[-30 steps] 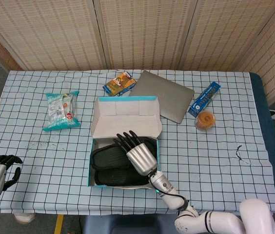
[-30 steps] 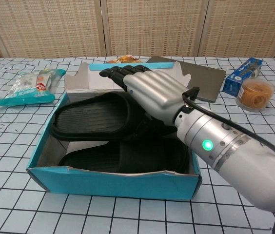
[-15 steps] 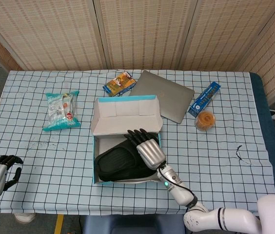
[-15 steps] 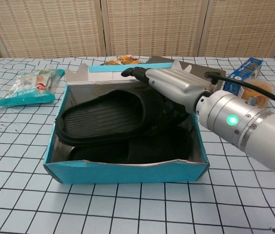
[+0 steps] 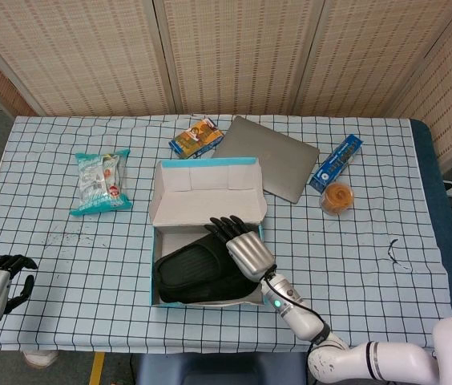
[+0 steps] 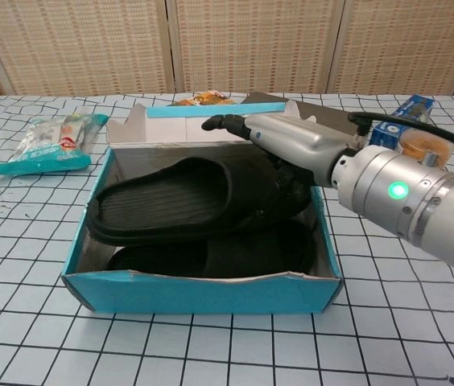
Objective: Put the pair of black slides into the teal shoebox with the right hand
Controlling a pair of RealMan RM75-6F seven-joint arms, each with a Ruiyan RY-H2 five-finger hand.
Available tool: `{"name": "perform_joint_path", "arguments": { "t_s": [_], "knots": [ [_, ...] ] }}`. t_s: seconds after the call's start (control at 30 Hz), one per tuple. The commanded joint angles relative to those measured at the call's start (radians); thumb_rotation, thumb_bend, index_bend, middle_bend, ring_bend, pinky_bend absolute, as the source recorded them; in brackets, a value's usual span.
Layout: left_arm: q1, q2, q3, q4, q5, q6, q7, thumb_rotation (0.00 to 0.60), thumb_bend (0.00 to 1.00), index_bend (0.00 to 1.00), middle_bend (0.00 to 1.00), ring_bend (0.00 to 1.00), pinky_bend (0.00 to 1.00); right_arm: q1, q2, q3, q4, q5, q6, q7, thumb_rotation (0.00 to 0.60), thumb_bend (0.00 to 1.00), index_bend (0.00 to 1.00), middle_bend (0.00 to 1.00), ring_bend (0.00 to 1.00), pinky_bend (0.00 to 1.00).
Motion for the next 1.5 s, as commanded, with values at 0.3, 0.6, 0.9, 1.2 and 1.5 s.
{"name": "perform_joint_path", "arguments": {
  "t_s": [0.3,0.6,0.9,1.2,1.5],
  "knots": [
    [-0.001,-0.002,0.001,-0.002,-0.004,-0.007,0.003,0.600,0.49,0.46,0.44,0.39,0.52,-0.044,0.124,-0.051,-0.129,-0.161,0.020,0.236,0.600,0.00,0.00,0.00,0.00,0.00],
    [-0.001,-0.001,0.003,-0.001,-0.001,-0.008,0.004,0.600,0.49,0.46,0.44,0.39,0.52,0.001,-0.066,-0.065,0.086,-0.336,0.079,0.367,0.600,0.30,0.54,0.48,0.35,0.42],
    [-0.002,0.002,0.003,-0.001,0.000,-0.006,-0.003,0.600,0.49,0.46,0.44,0.39,0.52,0.031,-0.224,-0.066,0.281,-0.333,0.084,0.335,0.600,0.37,0.75,0.65,0.53,0.59],
    [0.000,0.004,0.002,-0.004,-0.003,-0.006,-0.012,0.600,0.49,0.46,0.44,0.39,0.52,0.029,-0.262,-0.081,0.375,-0.307,0.066,0.339,0.600,0.37,0.75,0.65,0.53,0.59],
    [-0.002,0.004,0.003,-0.001,0.000,-0.008,-0.010,0.600,0.49,0.46,0.44,0.39,0.52,0.027,-0.224,-0.086,0.342,-0.349,0.094,0.444,0.600,0.37,0.71,0.65,0.48,0.56]
  ]
}}
